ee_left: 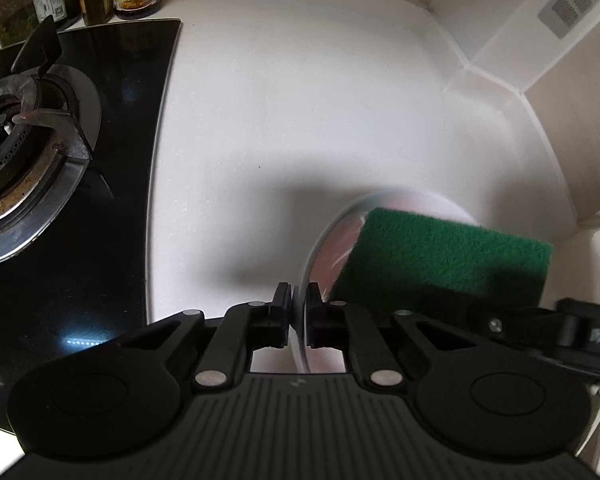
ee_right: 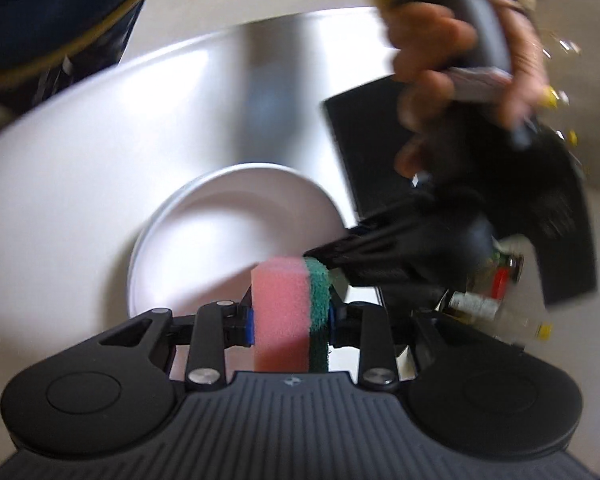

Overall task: Clean bowl
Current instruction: 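Hold the bowl with the left gripper while the right scrubs its inside with the sponge, then hold the bowl with the left gripper while the right wipes the sponge around the bowl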

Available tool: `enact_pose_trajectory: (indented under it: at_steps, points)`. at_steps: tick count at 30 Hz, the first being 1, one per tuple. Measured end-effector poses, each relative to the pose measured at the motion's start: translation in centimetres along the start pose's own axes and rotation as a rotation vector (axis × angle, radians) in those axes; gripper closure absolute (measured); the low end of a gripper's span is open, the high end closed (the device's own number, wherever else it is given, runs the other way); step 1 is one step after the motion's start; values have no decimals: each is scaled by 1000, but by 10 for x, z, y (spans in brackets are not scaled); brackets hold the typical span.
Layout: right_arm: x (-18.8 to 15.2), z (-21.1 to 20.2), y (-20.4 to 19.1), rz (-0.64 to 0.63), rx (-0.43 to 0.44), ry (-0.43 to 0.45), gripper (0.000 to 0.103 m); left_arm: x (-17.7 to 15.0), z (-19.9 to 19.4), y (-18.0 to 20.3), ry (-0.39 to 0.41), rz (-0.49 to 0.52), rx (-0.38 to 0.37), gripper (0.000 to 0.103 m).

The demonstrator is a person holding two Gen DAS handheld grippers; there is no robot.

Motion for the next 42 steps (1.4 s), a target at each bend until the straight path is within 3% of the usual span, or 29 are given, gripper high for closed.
enact_pose_trajectory:
  at_steps: [5, 8, 10, 13, 16, 19, 22, 23, 26, 30, 34, 38, 42]
  points:
    - [1, 10, -16, -73, 66, -121, 76, -1, -1, 4, 30, -2, 60, 93]
    - [1, 6, -11, -21, 143, -175, 76, -1, 0, 6, 51, -16, 78, 90]
    - [1, -4, 3, 92, 232, -171, 76, 1, 0, 8, 61, -21, 91, 86]
    - [-5, -31, 42, 380, 416, -46, 76, 4, 1, 10, 72, -19, 103, 81]
    - [-26, -47, 74, 654, 520, 86, 76, 6, 0, 7, 70, -29, 88, 82]
    - [-56, -52, 93, 872, 552, 173, 76, 4, -4, 3, 59, -36, 93, 90]
    - [-91, -60, 104, 1043, 430, 202, 76, -2, -10, 1, 53, -40, 109, 93]
    - [-100, -54, 105, 1085, 339, 152, 76, -6, -12, 1, 56, -42, 120, 93]
    - [-94, -15, 96, 1103, 250, 112, 76, -11, -15, 5, 69, -34, 153, 93]
    - [-56, 35, 85, 1056, 141, 37, 76, -13, -15, 10, 81, -4, 193, 94]
    - [-25, 54, 71, 981, 126, 11, 76, -16, -16, 11, 101, 13, 213, 95]
    - [-10, 51, 73, 897, 167, -11, 75, -17, -17, 12, 118, -1, 212, 90]
    - [-14, 35, 73, 873, 323, 21, 75, -13, -14, 16, 126, 15, 209, 85]
Point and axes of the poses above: each gripper's, at about its wrist camera, not at the fingertips, and z roughly the way its jaws point, y to its right, x to its top, the point moved 2 cm from there along z, roughly the way its jaws point, and after that the axes turned 7 degrees about z, right-handed, at the moved point
